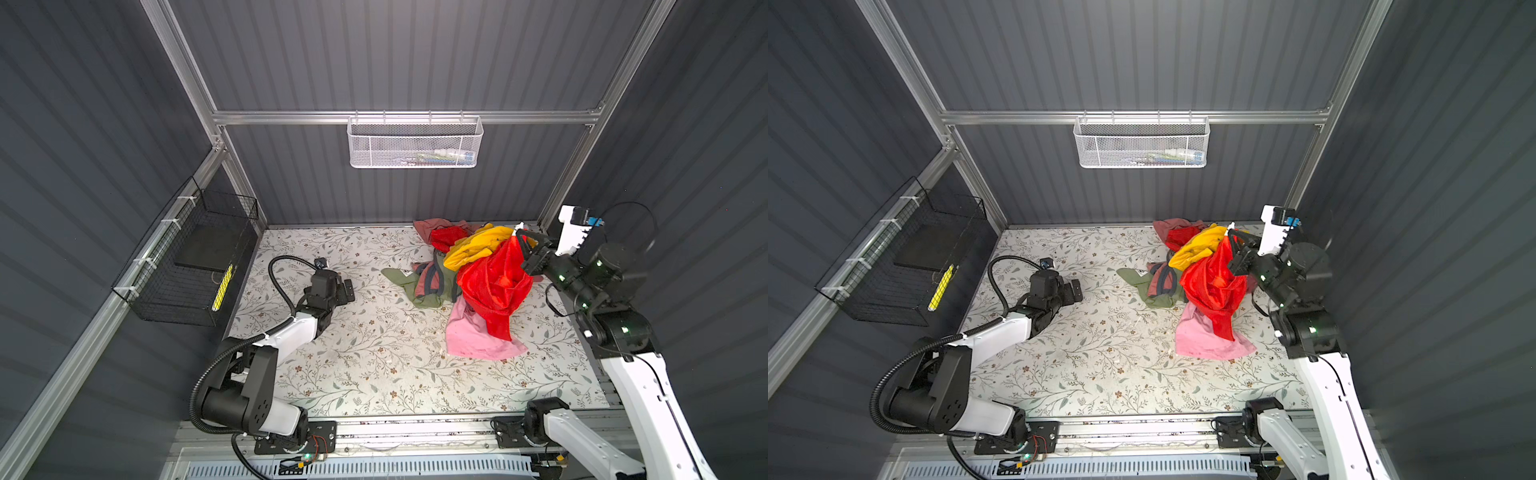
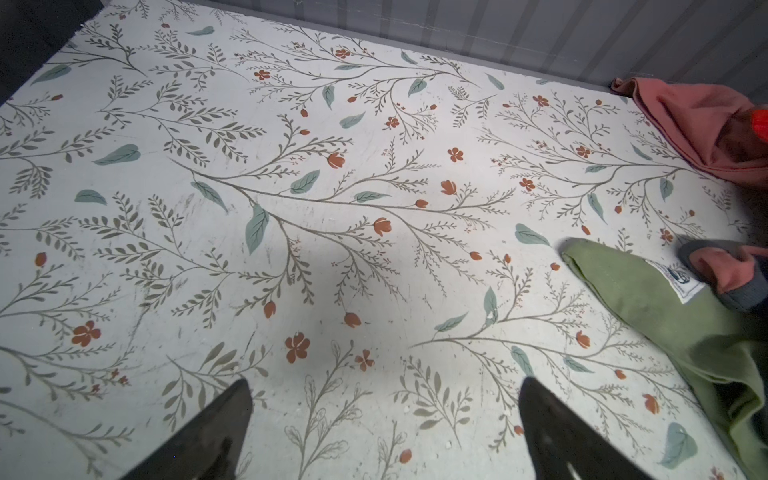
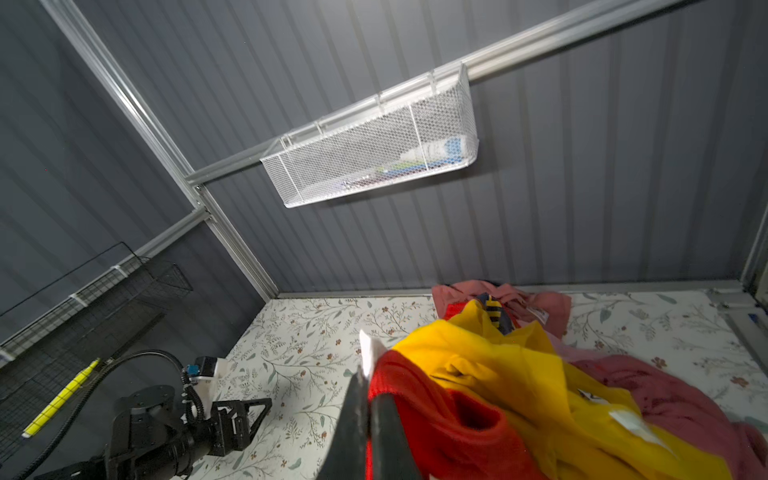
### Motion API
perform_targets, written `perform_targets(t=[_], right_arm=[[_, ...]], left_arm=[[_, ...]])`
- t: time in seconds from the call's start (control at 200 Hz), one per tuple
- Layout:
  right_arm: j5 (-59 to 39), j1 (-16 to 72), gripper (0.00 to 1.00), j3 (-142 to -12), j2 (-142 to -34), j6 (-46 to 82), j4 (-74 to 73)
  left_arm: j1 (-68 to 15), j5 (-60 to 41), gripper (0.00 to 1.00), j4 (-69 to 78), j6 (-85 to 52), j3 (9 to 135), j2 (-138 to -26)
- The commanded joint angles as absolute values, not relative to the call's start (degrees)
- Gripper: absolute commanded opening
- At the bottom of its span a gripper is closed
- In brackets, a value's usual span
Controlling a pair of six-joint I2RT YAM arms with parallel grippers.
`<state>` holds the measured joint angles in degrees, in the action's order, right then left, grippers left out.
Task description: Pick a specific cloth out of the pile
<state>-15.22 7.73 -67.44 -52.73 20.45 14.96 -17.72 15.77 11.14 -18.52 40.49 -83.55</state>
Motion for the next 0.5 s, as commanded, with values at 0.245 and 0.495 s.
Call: perform_targets(t=[0.245,0.495], right_arm=[[-12.68,8.1,0.0,-68.82,-71.99,22.44,21.37],[-17.14,8.18,0.0,-76.09,-85.36,23.5,21.9]], left_arm=[[-18.31,14.51,1.0,8.82,-19.26,41.8,-84.7],[-25.15,8.49,1.0,6.78,-16.23,45.65,-86.75]])
